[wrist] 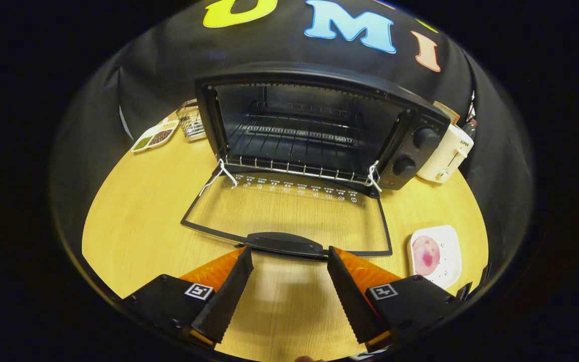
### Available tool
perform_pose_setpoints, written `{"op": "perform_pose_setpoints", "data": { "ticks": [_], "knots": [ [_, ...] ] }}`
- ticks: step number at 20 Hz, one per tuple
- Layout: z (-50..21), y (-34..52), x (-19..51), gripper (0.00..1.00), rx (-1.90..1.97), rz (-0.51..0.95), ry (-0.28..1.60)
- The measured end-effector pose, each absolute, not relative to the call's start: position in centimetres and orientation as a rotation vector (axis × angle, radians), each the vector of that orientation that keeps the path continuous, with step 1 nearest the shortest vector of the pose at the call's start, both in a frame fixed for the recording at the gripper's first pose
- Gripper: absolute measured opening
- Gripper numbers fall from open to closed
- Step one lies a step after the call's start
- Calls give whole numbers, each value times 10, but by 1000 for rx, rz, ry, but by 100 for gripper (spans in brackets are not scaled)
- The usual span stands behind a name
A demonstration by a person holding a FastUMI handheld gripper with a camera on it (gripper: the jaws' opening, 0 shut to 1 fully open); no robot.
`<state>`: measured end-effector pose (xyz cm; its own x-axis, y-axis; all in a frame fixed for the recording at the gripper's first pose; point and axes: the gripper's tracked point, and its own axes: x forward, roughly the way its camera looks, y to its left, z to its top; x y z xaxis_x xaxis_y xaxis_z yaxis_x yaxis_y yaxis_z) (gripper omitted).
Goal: Open the toaster oven, put the food inside, and close the toaster oven door.
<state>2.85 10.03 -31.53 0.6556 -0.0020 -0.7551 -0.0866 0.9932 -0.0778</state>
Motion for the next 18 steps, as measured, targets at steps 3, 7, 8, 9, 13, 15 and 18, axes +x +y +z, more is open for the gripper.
{"op": "perform_pose_setpoints", "data": {
  "ticks": [3,7,8,9,13,15,18],
  "knots": [
    [-317,92,19,96,-118,79,871],
    [-290,77,11,96,-148,126,816],
    [-283,70,8,96,-160,139,800],
    [-274,60,6,96,-172,147,792],
    [-245,1,2,96,-179,120,756],
    [-237,-25,3,96,-144,96,759],
    [-237,-65,7,97,-78,66,785]
  ]
}}
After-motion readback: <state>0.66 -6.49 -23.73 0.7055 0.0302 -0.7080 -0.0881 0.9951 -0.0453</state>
